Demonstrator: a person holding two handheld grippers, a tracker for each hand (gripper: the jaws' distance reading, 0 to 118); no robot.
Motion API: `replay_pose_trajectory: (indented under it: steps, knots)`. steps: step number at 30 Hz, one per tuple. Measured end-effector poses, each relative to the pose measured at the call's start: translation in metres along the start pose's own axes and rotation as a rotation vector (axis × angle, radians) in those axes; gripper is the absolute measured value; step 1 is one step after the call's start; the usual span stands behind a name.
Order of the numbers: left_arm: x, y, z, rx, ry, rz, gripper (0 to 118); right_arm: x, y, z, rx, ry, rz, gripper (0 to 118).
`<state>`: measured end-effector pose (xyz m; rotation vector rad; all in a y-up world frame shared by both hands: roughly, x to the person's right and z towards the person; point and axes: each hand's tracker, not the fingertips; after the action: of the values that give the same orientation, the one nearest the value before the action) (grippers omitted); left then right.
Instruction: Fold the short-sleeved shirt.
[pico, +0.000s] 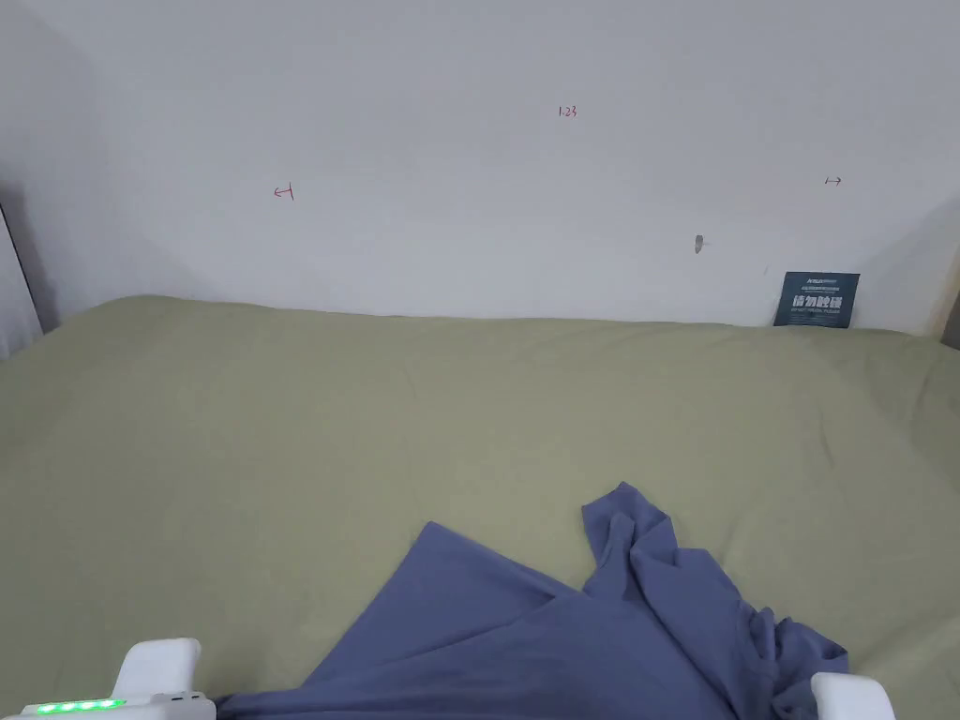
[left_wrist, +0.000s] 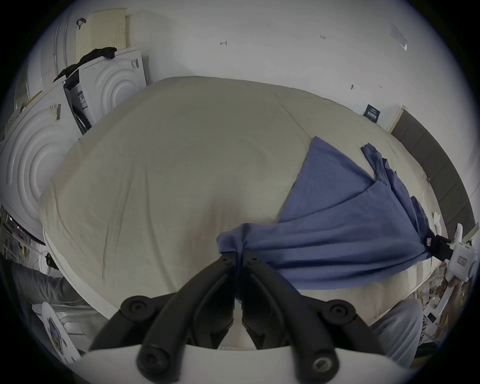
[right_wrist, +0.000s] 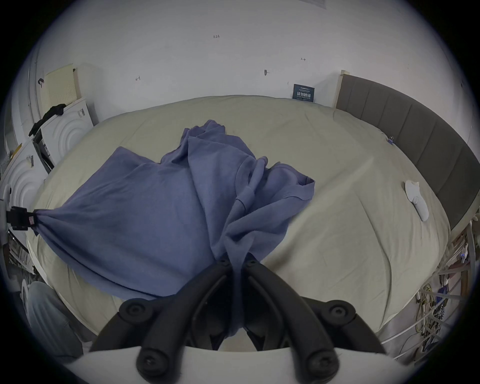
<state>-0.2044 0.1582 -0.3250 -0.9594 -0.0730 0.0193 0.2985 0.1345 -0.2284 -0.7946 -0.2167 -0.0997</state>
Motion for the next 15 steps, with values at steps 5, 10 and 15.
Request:
replay_pose_trajectory:
  steps: [5,10,15]
  knots:
    - [0.002,-0.004,0.001,0.024,0.017,0.0,28,0.007,0.005,0.0,-0.092,0.02,0.011,100]
    - [-0.001,-0.009,0.025,0.094,0.059,0.011,118,0.017,0.002,0.01,-0.047,0.021,-0.038,112]
    - [0.003,-0.01,0.074,0.234,0.0,0.085,111,0.013,0.016,0.082,0.121,0.044,-0.14,107]
